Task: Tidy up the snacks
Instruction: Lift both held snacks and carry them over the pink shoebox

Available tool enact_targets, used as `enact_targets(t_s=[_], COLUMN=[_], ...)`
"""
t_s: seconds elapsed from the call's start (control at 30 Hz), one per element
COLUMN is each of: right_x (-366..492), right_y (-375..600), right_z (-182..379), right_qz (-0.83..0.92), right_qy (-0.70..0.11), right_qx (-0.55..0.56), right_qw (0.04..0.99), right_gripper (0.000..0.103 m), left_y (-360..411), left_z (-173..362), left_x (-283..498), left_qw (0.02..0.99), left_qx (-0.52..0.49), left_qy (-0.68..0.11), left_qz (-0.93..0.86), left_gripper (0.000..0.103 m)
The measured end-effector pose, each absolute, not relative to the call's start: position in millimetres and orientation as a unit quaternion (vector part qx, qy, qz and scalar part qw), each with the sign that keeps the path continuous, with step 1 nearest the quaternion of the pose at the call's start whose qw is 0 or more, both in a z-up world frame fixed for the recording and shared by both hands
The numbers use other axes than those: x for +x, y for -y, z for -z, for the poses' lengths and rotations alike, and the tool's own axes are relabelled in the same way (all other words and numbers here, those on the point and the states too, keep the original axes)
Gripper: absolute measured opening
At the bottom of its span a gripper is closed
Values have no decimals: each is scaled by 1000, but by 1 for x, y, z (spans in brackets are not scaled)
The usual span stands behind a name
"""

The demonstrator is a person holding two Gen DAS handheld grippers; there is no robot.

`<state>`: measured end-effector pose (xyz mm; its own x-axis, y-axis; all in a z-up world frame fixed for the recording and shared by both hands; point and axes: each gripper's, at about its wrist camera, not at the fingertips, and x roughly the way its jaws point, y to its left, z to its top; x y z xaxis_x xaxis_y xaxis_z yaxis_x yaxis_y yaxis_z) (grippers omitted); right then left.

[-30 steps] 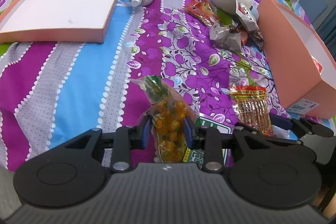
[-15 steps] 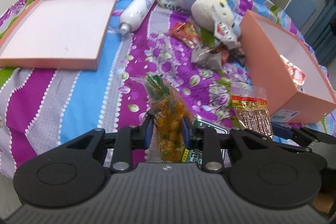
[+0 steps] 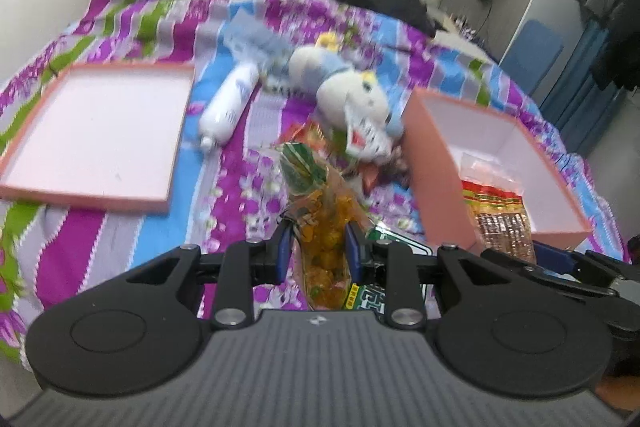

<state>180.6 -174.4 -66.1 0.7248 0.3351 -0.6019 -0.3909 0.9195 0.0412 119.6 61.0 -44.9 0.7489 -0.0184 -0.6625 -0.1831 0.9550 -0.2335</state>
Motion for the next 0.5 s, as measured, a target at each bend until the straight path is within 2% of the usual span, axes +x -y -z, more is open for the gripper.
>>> enact_targets(t_s=[0.5], right_x=[163], right_y=[215], right_z=[-15], right_qz=[-175], right_qy=[-234], right_qx=[-11], right_qw=[956], right_gripper=[54], left_y=[-25], left_z=[-37], left_x=[133], left_qw=[948], left_qx=[-133], left_qy=[-288], left_qz=[6], left_gripper=[32])
